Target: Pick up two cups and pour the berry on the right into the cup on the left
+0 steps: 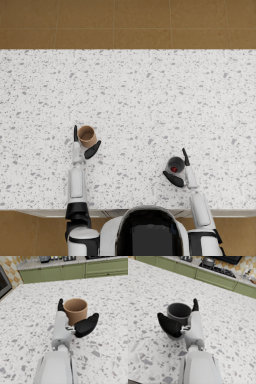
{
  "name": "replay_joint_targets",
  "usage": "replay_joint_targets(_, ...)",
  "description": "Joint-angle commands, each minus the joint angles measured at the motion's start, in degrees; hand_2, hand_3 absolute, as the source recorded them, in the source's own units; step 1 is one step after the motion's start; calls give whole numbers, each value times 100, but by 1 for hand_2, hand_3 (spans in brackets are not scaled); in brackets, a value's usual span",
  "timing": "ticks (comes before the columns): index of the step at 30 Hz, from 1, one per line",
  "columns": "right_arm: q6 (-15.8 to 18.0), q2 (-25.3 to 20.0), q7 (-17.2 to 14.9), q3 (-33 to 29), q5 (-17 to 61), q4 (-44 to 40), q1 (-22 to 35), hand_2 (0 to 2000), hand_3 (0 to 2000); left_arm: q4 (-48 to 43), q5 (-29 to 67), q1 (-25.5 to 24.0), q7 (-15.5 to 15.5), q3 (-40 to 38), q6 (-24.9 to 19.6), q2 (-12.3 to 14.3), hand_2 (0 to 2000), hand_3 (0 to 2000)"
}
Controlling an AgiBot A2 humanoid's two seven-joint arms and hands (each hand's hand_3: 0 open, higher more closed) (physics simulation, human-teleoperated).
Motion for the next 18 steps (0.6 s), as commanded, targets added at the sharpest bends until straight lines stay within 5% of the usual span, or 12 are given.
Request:
replay_joint_targets(1, 17, -39, 4, 112, 0, -201, 96, 0, 0, 407, 0, 353, 0, -63, 0, 40, 0, 0)
replay_joint_targets(18, 224, -357, 12, 102, -5, -949, 545, 0, 0, 1748, -2, 984, -35, -63, -33, 205, 0, 0)
